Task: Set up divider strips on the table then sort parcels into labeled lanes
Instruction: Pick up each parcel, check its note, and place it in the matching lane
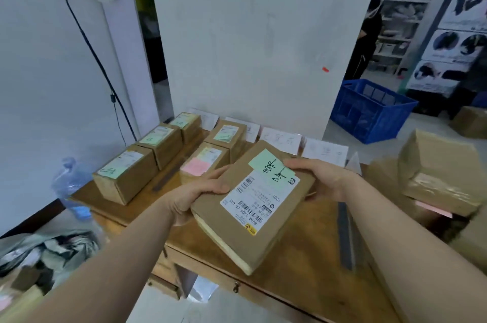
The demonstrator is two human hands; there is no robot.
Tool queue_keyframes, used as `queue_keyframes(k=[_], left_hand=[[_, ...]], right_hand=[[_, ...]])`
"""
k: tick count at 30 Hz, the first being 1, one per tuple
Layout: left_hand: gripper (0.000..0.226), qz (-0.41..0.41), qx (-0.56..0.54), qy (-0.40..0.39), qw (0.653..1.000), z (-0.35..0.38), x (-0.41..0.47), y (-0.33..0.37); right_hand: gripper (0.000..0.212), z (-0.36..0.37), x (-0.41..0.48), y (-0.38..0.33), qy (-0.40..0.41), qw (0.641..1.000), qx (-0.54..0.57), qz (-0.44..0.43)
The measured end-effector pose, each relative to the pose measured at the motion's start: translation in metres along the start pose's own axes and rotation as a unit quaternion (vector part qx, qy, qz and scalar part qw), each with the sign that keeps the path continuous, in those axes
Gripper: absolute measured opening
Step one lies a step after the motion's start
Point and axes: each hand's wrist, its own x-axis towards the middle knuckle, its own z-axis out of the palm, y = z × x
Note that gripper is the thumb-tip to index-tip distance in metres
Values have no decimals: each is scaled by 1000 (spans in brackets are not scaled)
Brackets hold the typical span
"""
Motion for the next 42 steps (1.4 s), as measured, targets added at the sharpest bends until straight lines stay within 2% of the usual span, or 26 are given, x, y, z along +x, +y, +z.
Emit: queue_keyframes(k=[1, 3, 6, 9, 12, 14, 17, 21, 24, 26, 28, 30, 33, 35, 38, 42], left_hand=[[83, -1, -6, 23, 1000, -20, -7, 2], [84, 1, -15, 71, 997, -60, -19, 5], [84, -2, 5, 166, 986, -109, -34, 3], [104, -32, -16, 260, 965, -145, -43, -6], [123, -59, -71, 250, 964, -160, -45, -10], [118, -59, -109, 231, 965, -164, -39, -9], [112, -52, -164, 228, 958, -173, -21, -1], [80, -27, -189, 253, 948, -197, 14, 13], [94, 18, -233, 276, 932, -223, 40, 25], [94, 38, -240, 272, 931, -241, 55, 37], [88, 22, -206, 273, 939, -259, 69, 52], [78, -3, -156, 272, 949, -277, 82, 66], [58, -30, -126, 255, 958, -301, 100, 84], [51, -23, -99, 254, 962, -318, 116, 95], [48, 2, -71, 243, 967, -345, 144, 112], [39, 17, -19, 181, 983, -382, 181, 138]], right_hand=[[65, 17, 9, -6, 5, 1000, 1, 3], [71, 52, 26, -18, 16, 1000, 0, 2], [64, 100, 49, -34, 63, 998, 30, 1], [53, 139, 71, -47, 110, 989, 94, 10], [52, 175, 93, -57, 113, 983, 141, 22], [56, 198, 111, -63, 102, 983, 150, 35], [76, 225, 138, -67, 65, 985, 151, 58], [94, 242, 170, -75, 12, 988, 145, 46], [103, 239, 196, -88, -17, 992, 122, 36], [117, 232, 214, -100, -29, 991, 127, 32], [132, 223, 233, -112, 15, 993, 116, 21], [120, 214, 253, -125, 60, 991, 119, -3], [60, 207, 279, -142, 45, 989, 142, -6], [36, 211, 297, -150, 57, 986, 154, -9], [29, 215, 329, -162, 71, 978, 194, -31], [36, 221, 374, -175, 93, 970, 221, -34]])
